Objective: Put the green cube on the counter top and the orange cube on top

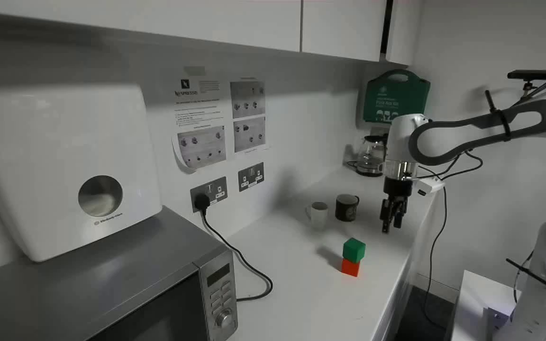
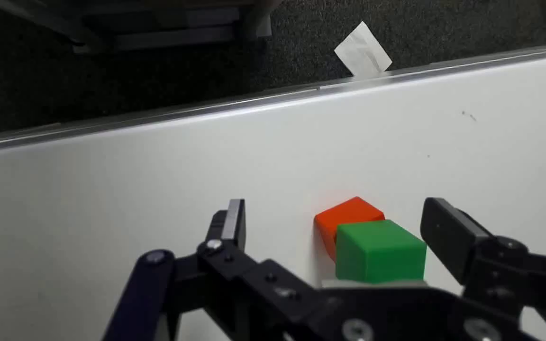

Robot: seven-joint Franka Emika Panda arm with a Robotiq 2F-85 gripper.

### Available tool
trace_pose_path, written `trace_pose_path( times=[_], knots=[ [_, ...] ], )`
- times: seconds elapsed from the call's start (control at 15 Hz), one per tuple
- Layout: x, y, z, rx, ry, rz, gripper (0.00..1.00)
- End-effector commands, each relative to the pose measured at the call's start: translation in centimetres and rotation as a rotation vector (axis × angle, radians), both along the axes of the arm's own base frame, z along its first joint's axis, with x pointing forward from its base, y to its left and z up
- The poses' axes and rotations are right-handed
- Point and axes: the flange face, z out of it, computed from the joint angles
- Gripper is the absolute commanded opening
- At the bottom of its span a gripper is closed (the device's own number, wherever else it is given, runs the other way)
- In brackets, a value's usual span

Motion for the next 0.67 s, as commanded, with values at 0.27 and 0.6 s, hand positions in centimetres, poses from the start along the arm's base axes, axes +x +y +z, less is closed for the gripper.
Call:
trace_pose_path(
  times=[0.27, 0.6],
  knots=[
    [-0.6, 1.1, 0.8, -0.001, -0.029, 0.039, 1.00],
    [-0.5, 5.8, 1.8, -0.076, -0.070, 0.177, 1.00]
  ],
)
